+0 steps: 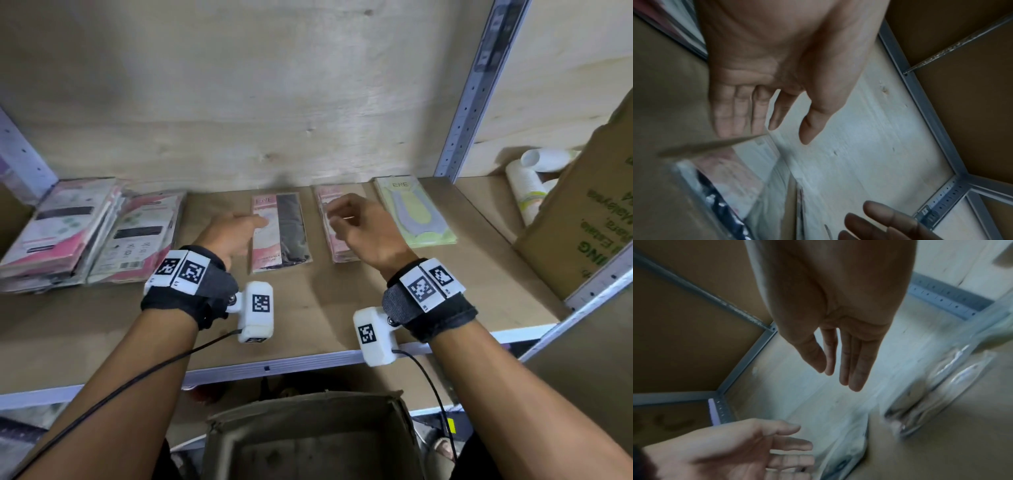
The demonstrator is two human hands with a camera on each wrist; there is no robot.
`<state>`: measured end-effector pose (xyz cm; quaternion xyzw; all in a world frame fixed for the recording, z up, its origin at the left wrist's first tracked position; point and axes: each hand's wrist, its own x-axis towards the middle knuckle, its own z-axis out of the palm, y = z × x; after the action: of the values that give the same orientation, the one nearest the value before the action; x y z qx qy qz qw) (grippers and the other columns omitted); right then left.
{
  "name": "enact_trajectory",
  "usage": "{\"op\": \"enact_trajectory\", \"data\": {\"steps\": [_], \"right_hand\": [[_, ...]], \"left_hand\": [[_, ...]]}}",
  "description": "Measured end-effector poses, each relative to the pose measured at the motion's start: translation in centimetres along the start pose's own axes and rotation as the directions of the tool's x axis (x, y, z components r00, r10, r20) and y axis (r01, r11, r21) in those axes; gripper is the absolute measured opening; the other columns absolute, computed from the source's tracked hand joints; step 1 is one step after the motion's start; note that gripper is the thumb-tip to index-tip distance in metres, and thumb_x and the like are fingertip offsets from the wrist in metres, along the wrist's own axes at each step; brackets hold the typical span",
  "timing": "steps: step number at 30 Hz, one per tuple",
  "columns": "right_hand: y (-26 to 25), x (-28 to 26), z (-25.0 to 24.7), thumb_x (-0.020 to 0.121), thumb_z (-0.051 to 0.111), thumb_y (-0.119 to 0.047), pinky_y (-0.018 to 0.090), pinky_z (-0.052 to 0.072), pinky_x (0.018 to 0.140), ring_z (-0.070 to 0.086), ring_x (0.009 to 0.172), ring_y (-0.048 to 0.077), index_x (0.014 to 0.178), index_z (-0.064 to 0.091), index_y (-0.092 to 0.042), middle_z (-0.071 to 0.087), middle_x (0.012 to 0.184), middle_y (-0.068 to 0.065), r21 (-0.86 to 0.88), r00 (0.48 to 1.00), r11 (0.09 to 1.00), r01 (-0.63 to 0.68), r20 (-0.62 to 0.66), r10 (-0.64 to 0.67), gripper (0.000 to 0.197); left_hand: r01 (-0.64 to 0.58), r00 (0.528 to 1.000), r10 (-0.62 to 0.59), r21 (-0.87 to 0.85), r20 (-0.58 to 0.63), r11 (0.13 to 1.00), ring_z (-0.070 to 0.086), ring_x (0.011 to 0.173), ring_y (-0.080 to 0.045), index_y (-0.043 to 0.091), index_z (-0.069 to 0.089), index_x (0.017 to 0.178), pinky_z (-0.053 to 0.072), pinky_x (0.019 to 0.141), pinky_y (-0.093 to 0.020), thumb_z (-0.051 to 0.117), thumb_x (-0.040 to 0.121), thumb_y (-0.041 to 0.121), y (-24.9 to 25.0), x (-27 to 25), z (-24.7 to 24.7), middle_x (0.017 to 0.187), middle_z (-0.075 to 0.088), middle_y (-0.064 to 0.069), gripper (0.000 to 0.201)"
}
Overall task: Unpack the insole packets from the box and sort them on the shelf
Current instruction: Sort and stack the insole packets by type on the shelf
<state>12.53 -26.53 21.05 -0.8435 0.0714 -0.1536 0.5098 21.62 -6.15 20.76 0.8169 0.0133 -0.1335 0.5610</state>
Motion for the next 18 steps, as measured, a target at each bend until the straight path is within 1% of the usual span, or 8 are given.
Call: {"op": "enact_trajectory", "data": {"steps": [3, 4, 5, 7, 10, 12, 15, 18], "right_hand": [[0.0, -0.7, 2.4, 0.092, 0.063, -0.017, 0.023, 0.053, 0.08, 0.066, 0.093, 0.006, 0.108, 0.066, -0.021, 0.069, 0.102, -0.01, -0.049, 0.988, 0.998, 0.027, 0.156, -0.019, 0.017], [0.2, -0.9, 3.1, 0.092, 0.063, -0.02, 0.022, 0.051, 0.082, 0.065, 0.096, 0.006, 0.108, 0.065, -0.023, 0.068, 0.106, -0.011, -0.079, 0.982, 0.997, 0.019, 0.188, -0.004, 0.017], [0.3, -1.1, 3.6, 0.092, 0.063, -0.021, 0.024, 0.05, 0.085, 0.063, 0.1, 0.008, 0.108, 0.065, -0.024, 0.066, 0.11, -0.01, -0.112, 0.977, 0.994, 0.005, 0.213, 0.02, 0.017], [0.4, -1.2, 4.3, 0.092, 0.063, -0.023, 0.026, 0.048, 0.092, 0.061, 0.108, 0.013, 0.109, 0.063, -0.026, 0.063, 0.117, -0.006, -0.154, 0.965, 0.988, -0.03, 0.253, 0.069, 0.018], [0.3, -1.2, 4.7, 0.092, 0.063, -0.022, 0.026, 0.047, 0.093, 0.059, 0.111, 0.015, 0.113, 0.063, -0.025, 0.063, 0.119, -0.002, -0.163, 0.959, 0.985, -0.06, 0.263, 0.102, 0.021], [0.2, -1.3, 4.8, 0.092, 0.062, -0.022, 0.026, 0.047, 0.093, 0.059, 0.112, 0.016, 0.115, 0.062, -0.024, 0.063, 0.122, 0.0, -0.172, 0.961, 0.983, -0.06, 0.255, 0.104, 0.023], [0.2, -1.4, 4.9, 0.093, 0.062, -0.022, 0.025, 0.046, 0.091, 0.059, 0.112, 0.016, 0.117, 0.062, -0.023, 0.063, 0.122, 0.001, -0.174, 0.963, 0.982, -0.067, 0.245, 0.109, 0.024], [0.4, -1.5, 4.8, 0.093, 0.063, -0.023, 0.027, 0.046, 0.093, 0.059, 0.113, 0.017, 0.117, 0.062, -0.024, 0.062, 0.123, 0.001, -0.18, 0.964, 0.981, -0.075, 0.239, 0.118, 0.025]], "left_hand": [[0.068, 0.997, -0.07, 0.068, 0.014, 0.995, 0.064, 0.091, -0.015, 0.026, 0.063, 0.092, 0.058, 0.079, -0.032, 0.064, 0.094, 0.03, -0.9, -0.2, -1.2, 0.088, 0.068, 0.005, 0.004], [0.079, 0.997, -0.08, 0.076, 0.018, 0.994, 0.066, 0.09, -0.014, 0.026, 0.064, 0.091, 0.059, 0.077, -0.033, 0.064, 0.094, 0.029, -1.1, -0.3, -1.5, 0.087, 0.069, 0.004, 0.004], [0.087, 0.996, -0.089, 0.074, 0.028, 0.993, 0.067, 0.089, -0.014, 0.025, 0.065, 0.093, 0.061, 0.072, -0.031, 0.064, 0.094, 0.028, -1.2, -0.4, -1.8, 0.087, 0.071, 0.003, 0.003], [0.103, 0.992, -0.106, 0.053, 0.069, 0.993, 0.069, 0.088, -0.013, 0.023, 0.066, 0.1, 0.06, 0.063, -0.028, 0.063, 0.095, 0.026, -1.5, -0.7, -2.2, 0.092, 0.073, 0.0, 0.007], [0.107, 0.987, -0.107, 0.008, 0.123, 0.994, 0.07, 0.092, -0.014, 0.017, 0.065, 0.111, 0.06, 0.065, -0.029, 0.063, 0.096, 0.026, -1.9, -1.0, -2.2, 0.1, 0.073, -0.004, 0.019], [0.103, 0.986, -0.099, -0.025, 0.133, 0.994, 0.069, 0.09, -0.013, 0.015, 0.064, 0.113, 0.06, 0.067, -0.029, 0.063, 0.095, 0.025, -1.9, -1.2, -1.9, 0.099, 0.072, -0.003, 0.021], [0.092, 0.986, -0.083, -0.056, 0.143, 0.994, 0.069, 0.087, -0.012, 0.014, 0.064, 0.114, 0.059, 0.065, -0.027, 0.062, 0.095, 0.024, -1.9, -1.3, -1.6, 0.096, 0.072, -0.002, 0.021], [0.085, 0.985, -0.072, -0.073, 0.158, 0.994, 0.069, 0.09, -0.012, 0.013, 0.064, 0.118, 0.059, 0.066, -0.027, 0.062, 0.096, 0.023, -1.8, -1.4, -1.5, 0.101, 0.072, -0.004, 0.025]]}}
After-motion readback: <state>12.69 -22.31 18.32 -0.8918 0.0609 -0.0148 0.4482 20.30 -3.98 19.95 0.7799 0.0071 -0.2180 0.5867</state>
